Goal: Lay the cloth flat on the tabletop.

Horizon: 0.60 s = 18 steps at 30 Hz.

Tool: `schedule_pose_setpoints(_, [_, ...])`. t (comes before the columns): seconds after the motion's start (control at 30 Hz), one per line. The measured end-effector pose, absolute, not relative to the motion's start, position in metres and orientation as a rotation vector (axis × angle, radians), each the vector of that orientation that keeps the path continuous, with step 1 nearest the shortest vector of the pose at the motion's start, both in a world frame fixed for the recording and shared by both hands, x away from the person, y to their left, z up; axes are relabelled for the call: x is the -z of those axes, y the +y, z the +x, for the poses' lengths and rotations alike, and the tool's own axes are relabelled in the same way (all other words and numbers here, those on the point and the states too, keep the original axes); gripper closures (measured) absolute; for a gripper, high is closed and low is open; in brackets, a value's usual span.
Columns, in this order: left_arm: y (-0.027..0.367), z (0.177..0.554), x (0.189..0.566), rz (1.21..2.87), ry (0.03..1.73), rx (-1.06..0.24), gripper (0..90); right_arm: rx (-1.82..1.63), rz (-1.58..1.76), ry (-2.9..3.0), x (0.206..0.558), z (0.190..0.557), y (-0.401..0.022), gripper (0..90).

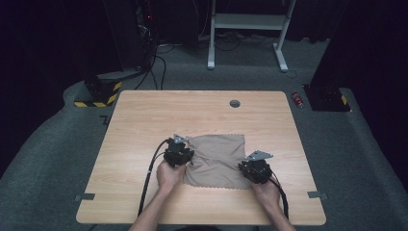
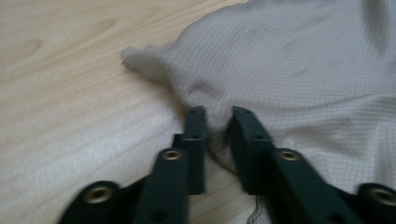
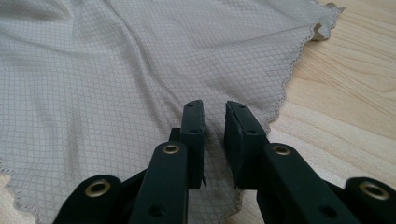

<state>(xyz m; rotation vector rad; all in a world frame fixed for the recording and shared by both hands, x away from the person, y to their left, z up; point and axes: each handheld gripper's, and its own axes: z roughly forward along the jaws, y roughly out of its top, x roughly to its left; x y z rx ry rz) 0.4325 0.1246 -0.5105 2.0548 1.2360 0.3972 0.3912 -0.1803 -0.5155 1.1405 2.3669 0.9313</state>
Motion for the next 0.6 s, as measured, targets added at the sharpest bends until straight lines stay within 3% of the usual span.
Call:
schedule_pose_setpoints(0.07, [0.118,0.434,0.507,2.116,1.193,-0.420,87.2,-0.942,1.147,2.358,0.516,0.390,-0.181,77.4])
schedule_pose_setpoints(0.13, [0.115,0.437,0.502,2.143,1.170,-0.443,88.6,-0.955,1.145,2.348,0.517,0.389,-0.182,77.4])
schedule_pose_setpoints(0.33, [0.105,0.442,0.483,2.094,1.127,-0.436,88.9,-0.963,1.145,2.347,0.518,0.389,-0.182,77.5])
schedule_pose_setpoints(0.53, [0.082,0.456,0.491,2.200,1.097,-0.413,87.9,-0.973,1.140,2.337,0.519,0.389,-0.182,77.8])
schedule_pose_setpoints(0.6, [0.081,0.458,0.495,2.211,1.093,-0.405,81.6,-0.990,1.141,2.325,0.520,0.388,-0.183,77.8])
